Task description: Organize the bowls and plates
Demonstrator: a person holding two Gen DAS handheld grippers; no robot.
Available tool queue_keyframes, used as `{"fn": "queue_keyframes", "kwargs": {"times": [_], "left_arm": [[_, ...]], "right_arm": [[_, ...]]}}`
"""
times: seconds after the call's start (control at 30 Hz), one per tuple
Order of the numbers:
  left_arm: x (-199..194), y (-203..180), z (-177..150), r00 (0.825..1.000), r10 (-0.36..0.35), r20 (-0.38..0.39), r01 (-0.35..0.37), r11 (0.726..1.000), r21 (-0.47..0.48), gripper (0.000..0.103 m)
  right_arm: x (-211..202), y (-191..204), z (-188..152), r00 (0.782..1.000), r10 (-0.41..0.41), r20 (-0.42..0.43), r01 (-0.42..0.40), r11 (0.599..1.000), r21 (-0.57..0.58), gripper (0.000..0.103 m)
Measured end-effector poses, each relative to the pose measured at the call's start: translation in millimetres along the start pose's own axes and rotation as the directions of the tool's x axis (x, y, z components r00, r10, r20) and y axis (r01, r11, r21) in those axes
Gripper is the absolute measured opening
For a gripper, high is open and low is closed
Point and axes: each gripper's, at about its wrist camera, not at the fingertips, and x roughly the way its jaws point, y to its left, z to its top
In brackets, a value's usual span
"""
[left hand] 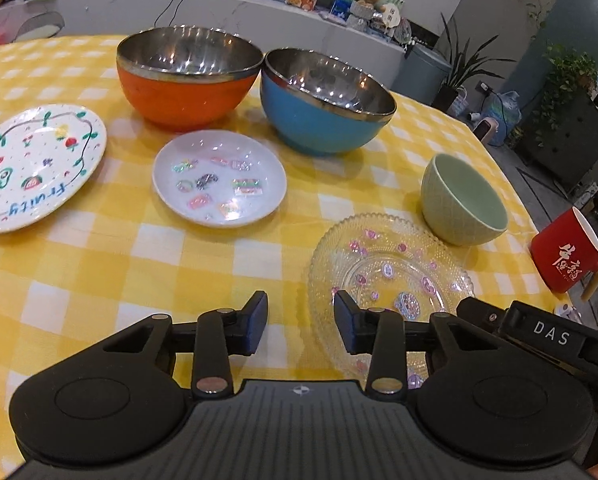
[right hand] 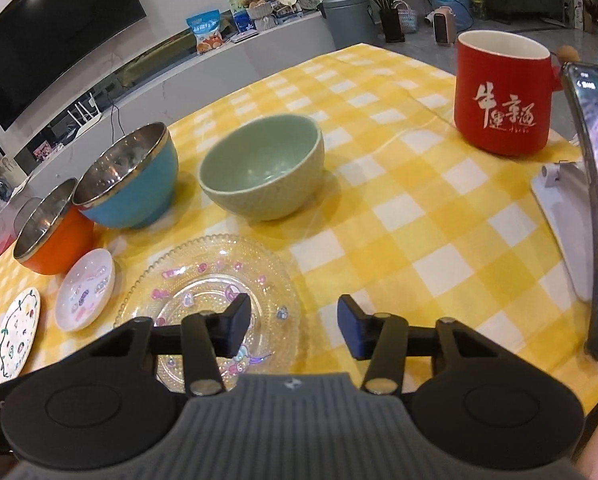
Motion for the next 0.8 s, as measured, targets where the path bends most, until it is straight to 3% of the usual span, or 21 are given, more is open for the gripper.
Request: {"fn": "queue_keyframes", "kwargs": {"times": [0.4,0.8], "left_arm": [[9,-8,4,1.0,-0.019,0.015,0.019,0.999,0.03,0.014],[1,-11,5,1.0,0.014,0.024,-0.015,0.999,0.05,0.012]], "right_arm": [[4,2,-2,1.0,0.025,-0.006,-0.025,1.0,-0.014,0.021],[3,-7,0,0.998,0.058,-0.032,-0.056,0.997,0.061,0.012]]}}
